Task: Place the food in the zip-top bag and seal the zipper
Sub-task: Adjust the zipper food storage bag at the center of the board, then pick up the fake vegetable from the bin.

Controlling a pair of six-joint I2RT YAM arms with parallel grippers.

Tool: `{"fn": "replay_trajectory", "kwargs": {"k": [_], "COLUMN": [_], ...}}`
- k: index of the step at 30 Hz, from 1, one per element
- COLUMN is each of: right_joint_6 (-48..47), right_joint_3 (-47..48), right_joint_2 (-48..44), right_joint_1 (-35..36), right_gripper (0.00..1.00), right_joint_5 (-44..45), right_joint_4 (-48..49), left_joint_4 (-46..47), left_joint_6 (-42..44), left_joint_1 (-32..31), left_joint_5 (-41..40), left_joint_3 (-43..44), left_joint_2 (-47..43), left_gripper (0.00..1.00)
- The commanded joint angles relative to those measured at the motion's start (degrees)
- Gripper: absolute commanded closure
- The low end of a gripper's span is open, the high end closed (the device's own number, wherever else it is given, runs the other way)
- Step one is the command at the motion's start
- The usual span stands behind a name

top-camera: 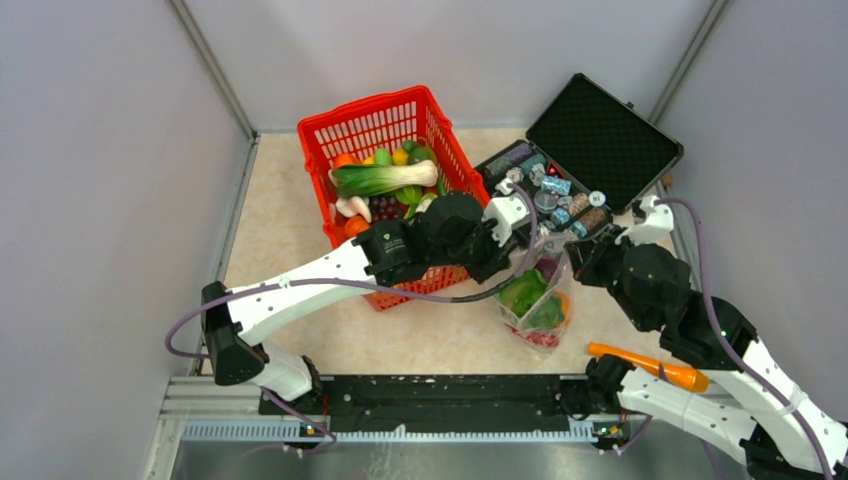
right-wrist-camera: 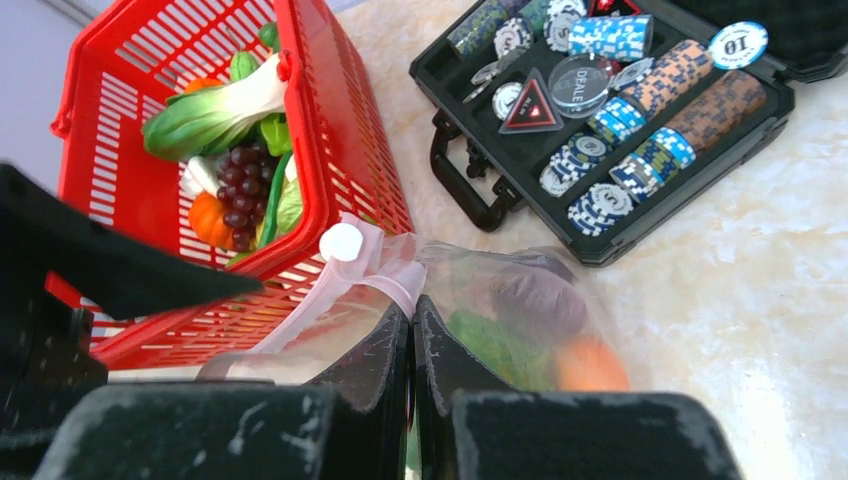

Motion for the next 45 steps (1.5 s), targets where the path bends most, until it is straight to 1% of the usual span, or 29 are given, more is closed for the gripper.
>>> {"fn": "replay_trajectory", "kwargs": {"k": [1, 2, 3, 5, 6, 7, 11, 15, 16, 18, 22, 25, 28, 30, 33, 35, 38, 42, 44, 45], "right_joint_6": [1.0, 1.2, 1.3, 0.8, 0.4, 0.0, -1.0, -0.7, -0.5, -0.1, 0.6, 1.0, 1.0, 1.0, 1.0, 1.0, 1.0, 1.0, 1.0, 1.1], "right_joint_3": [0.6, 0.6, 0.7, 1.2, 1.4, 1.7, 2.8, 1.9, 1.3, 0.2, -0.7, -0.8, -0.7, -0.4, -0.6, -0.6, -0.7, -0.7, -0.9, -1.0], "right_joint_2": [-2.7, -3.2, -3.4, -3.8, -3.7, -3.4, -1.3, 0.0, 0.1, 0.2, 0.5, 0.4, 0.1, -0.1, -0.6, -0.7, -0.7, -0.9, -1.0, -1.1], "right_joint_1": [-0.3, -0.3, -0.3, -0.3, -0.3, -0.3, -0.3, -0.4, -0.3, -0.3, -0.3, -0.3, -0.3, -0.3, -0.3, -0.3, -0.3, -0.3, -0.3, -0.3], "right_gripper": [1.00, 1.00, 1.00, 1.00, 1.00, 1.00, 1.00, 1.00, 1.00, 1.00, 1.00, 1.00, 1.00, 1.00, 1.00, 1.00, 1.00, 1.00, 1.00, 1.00], "right_joint_5": [4.4, 4.9, 5.5, 5.9, 5.8, 6.0, 6.3, 4.7, 4.2, 3.3, 1.5, 0.8, 0.5, 0.5, 0.9, 0.8, 0.8, 1.0, 1.0, 1.1], "right_joint_4": [0.6, 0.6, 0.5, 0.6, 0.8, 0.9, 1.0, 2.4, 3.1, 4.4, 5.5, 5.5, 5.3, 5.0, 5.2, 5.1, 5.0, 5.1, 5.1, 5.1], "left_joint_4": [5.3, 5.8, 6.4, 8.2, 9.3, 10.2, 11.2, 10.7, 10.8, 10.2, 7.7, 5.7, 3.3, 2.7, 0.9, -0.2, -0.5, -1.1, -1.3, -1.0], "left_joint_6": [-1.9, -2.3, -2.6, -3.0, -3.1, -3.5, -7.5, -7.3, -7.4, -8.0, -6.8, -6.2, -6.0, -5.2, -4.3, -3.9, -3.6, -3.2, -3.5, -3.6], "left_joint_1": [0.9, 1.1, 1.5, 2.6, 3.5, 4.7, 15.9, 24.2, 26.2, 30.4, 33.9, 36.2, 37.9, 38.5, 38.7, 38.7, 38.8, 38.8, 38.8, 38.7], "left_joint_5": [-3.7, -5.0, -5.9, -5.9, -5.6, -5.5, -2.9, -2.3, -1.4, 3.7, 6.8, 8.9, 10.8, 11.7, 12.4, 11.0, 10.1, 9.6, 9.1, 9.0], "left_joint_3": [0.3, -0.4, -1.3, -2.9, -3.9, -4.8, -8.5, -11.6, -12.4, -12.9, -13.8, -13.9, -13.0, -13.3, -12.3, -11.5, -11.2, -11.2, -11.4, -11.8], "left_joint_2": [-1.5, -2.0, -2.7, -4.8, -6.1, -7.5, -11.9, -14.6, -14.7, -13.5, -9.0, -4.0, 0.0, 2.4, 6.3, 8.3, 10.1, 11.7, 11.5, 11.1], "left_gripper": [0.27, 0.16, 0.09, 0.03, 0.01, 0.01, 0.01, 0.01, 0.01, 0.01, 0.02, 0.11, 0.25, 0.26, 0.32, 0.37, 0.47, 0.53, 0.63, 0.65]}}
